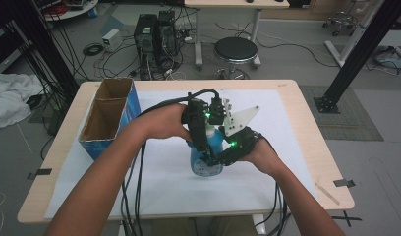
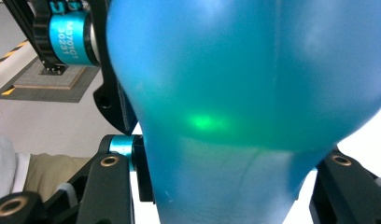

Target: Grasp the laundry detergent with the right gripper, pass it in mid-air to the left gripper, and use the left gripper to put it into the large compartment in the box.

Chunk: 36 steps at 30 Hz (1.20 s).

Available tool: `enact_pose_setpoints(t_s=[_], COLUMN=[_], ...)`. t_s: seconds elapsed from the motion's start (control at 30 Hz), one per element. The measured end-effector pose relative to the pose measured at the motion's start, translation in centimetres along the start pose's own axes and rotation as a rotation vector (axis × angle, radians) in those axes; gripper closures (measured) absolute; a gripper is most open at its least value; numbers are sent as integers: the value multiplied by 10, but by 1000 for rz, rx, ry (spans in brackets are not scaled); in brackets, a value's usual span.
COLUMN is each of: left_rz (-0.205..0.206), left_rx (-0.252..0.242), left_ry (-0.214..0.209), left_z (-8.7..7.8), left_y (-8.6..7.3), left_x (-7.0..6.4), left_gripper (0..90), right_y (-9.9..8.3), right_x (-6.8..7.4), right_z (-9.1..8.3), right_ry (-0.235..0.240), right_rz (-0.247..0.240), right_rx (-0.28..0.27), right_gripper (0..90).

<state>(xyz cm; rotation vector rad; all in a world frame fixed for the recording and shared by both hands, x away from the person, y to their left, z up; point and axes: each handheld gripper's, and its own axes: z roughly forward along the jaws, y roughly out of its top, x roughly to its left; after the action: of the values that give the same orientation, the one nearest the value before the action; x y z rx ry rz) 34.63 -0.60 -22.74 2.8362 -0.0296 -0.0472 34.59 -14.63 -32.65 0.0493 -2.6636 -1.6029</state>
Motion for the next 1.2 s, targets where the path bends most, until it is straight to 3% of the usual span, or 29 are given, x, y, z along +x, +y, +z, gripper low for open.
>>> enact_pose_setpoints(t_s=[0.5,0.6,0.67,0.77,0.87,0.93,1.07,1.2], left_rz=[15,16,13,5,1,-2,-16,-43], left_rx=[-6,-26,-31,-36,-22,-10,1,-7], left_ry=[13,14,13,17,19,22,28,38], left_z=[-1,-5,-9,-13,-14,-13,-14,-17], left_y=[1,2,2,0,-2,-3,-7,-13], left_x=[-4,-4,-3,-2,-2,-2,-1,1], left_gripper=[380,380,381,381,380,380,380,380], right_y=[1,3,4,3,2,2,1,-2], right_x=[2,2,2,1,3,4,6,4], right_z=[-1,-4,-7,-11,-18,-22,-28,-37], right_ry=[0,-9,-15,-40,-55,-71,-95,-121], right_rz=[-21,-22,-31,-19,-13,-6,10,39], right_rx=[10,8,20,68,69,84,122,193], right_gripper=[447,437,394,245,217,113,113,113])
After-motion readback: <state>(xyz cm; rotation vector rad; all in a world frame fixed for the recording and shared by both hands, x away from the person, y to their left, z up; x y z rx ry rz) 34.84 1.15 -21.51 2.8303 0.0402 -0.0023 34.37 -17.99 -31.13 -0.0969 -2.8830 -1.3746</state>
